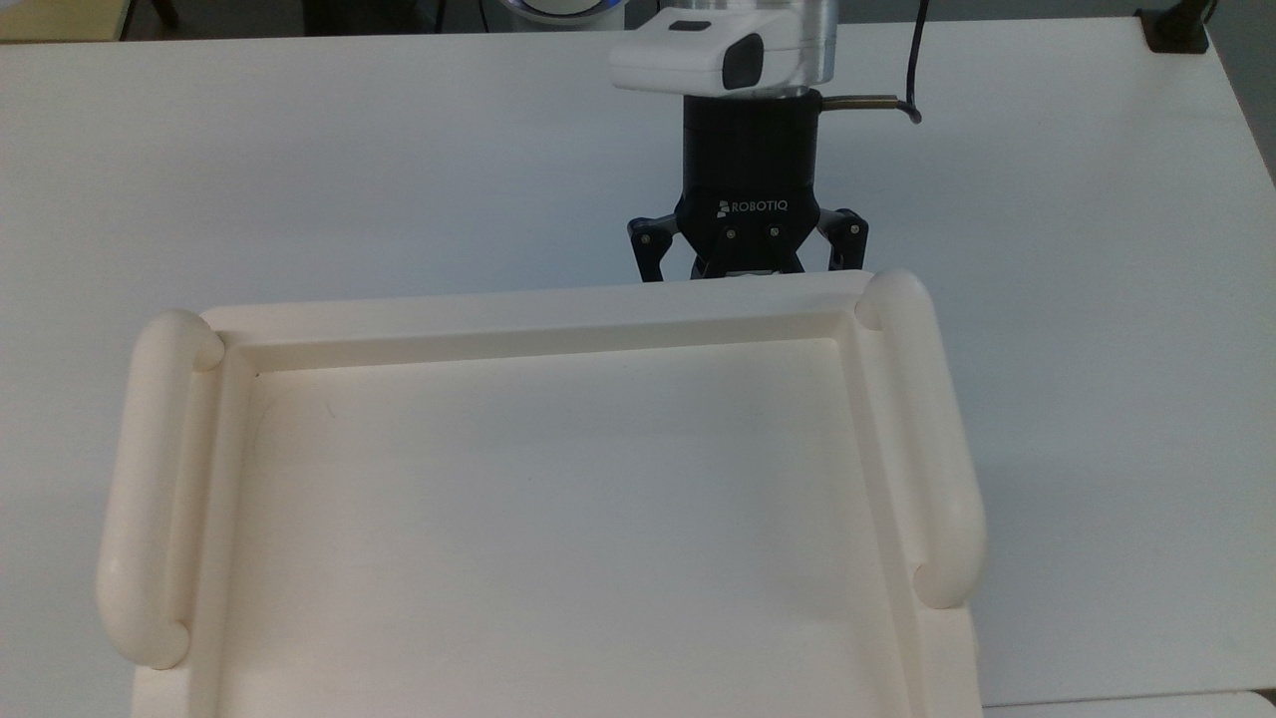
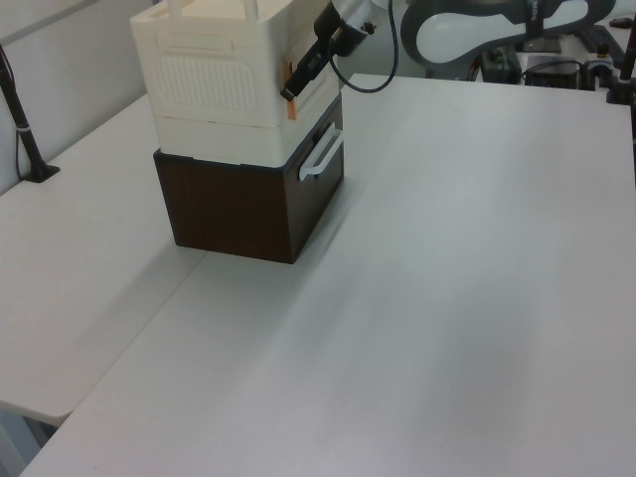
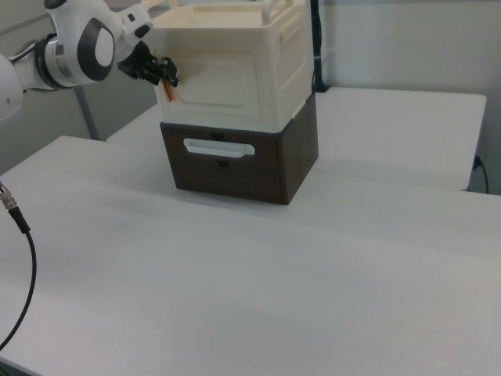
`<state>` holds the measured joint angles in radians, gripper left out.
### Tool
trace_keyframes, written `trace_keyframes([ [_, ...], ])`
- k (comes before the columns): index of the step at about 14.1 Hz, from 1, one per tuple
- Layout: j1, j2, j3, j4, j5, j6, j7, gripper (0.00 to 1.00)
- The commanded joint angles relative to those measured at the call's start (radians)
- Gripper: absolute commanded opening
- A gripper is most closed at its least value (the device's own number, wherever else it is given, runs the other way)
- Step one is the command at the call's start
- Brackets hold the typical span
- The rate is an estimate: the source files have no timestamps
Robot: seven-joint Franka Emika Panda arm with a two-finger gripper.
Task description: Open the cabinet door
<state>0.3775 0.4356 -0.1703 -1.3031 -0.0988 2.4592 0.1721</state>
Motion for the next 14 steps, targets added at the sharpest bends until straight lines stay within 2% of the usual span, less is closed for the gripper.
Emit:
trace_keyframes([
  [1, 0.023, 0.022, -0.024, 0.016, -0.027, 0.034, 0.026, 0.33],
  [9, 0.009, -0.032, -0.025, -0.019, -0.019, -0.002, 0.009, 0.28],
  [12, 0.009, -0.08, -0.021, -0.042, -0.009, -0.17, -0.023, 0.28],
  [14, 0.008, -0.115, -0.017, -0.042, 0.028, -0.355, -0.08, 0.25],
])
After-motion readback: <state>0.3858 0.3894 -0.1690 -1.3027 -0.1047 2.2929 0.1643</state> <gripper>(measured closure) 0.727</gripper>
